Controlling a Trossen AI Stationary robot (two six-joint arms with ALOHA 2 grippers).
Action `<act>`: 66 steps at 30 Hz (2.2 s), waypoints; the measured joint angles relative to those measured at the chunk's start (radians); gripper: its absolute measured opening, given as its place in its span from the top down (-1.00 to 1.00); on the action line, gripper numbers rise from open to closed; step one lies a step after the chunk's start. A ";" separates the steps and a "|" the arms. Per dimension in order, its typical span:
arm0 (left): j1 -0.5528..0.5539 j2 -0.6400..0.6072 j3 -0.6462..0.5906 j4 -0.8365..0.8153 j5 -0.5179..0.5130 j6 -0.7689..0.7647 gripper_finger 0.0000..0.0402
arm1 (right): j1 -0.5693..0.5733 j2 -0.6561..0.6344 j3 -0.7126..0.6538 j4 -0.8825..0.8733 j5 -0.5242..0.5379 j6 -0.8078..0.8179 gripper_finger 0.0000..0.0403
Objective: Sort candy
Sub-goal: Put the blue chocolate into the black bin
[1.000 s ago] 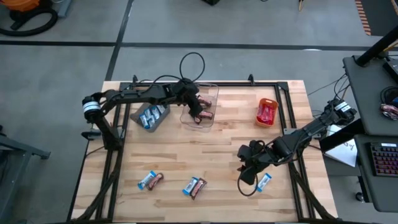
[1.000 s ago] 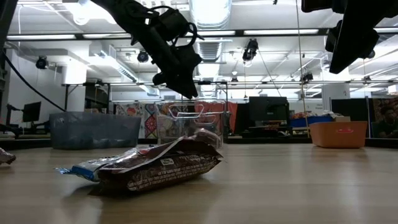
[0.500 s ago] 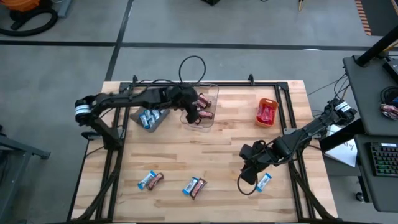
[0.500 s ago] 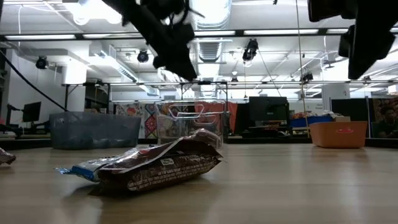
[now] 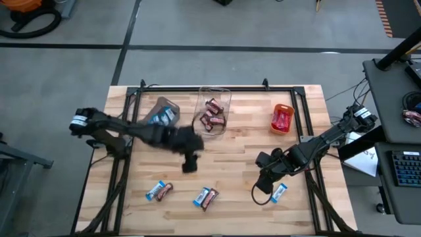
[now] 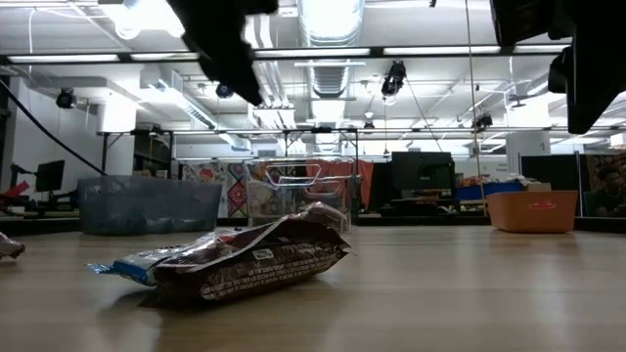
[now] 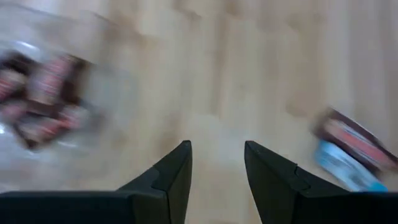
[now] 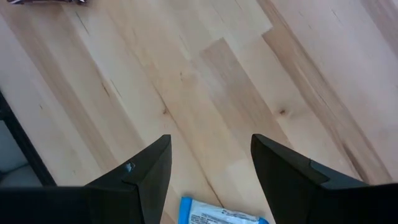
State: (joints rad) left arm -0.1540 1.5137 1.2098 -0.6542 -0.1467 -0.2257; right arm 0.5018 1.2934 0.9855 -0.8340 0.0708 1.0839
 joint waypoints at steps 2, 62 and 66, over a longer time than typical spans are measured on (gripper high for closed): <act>-0.072 0.009 0.000 -0.016 0.001 -0.055 0.35 | 0.000 0.000 0.000 0.001 0.001 -0.013 -0.05; -0.369 0.509 0.163 0.070 -0.074 -0.751 0.15 | 0.007 0.001 0.000 0.001 0.009 -0.116 -0.05; -0.369 0.509 0.163 0.071 -0.076 -0.748 0.34 | 0.007 0.001 0.000 0.002 0.009 -0.116 -0.05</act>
State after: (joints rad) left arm -0.5232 2.0224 1.3731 -0.5835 -0.2226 -0.9733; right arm 0.5087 1.2942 0.9855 -0.8322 0.0796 0.9680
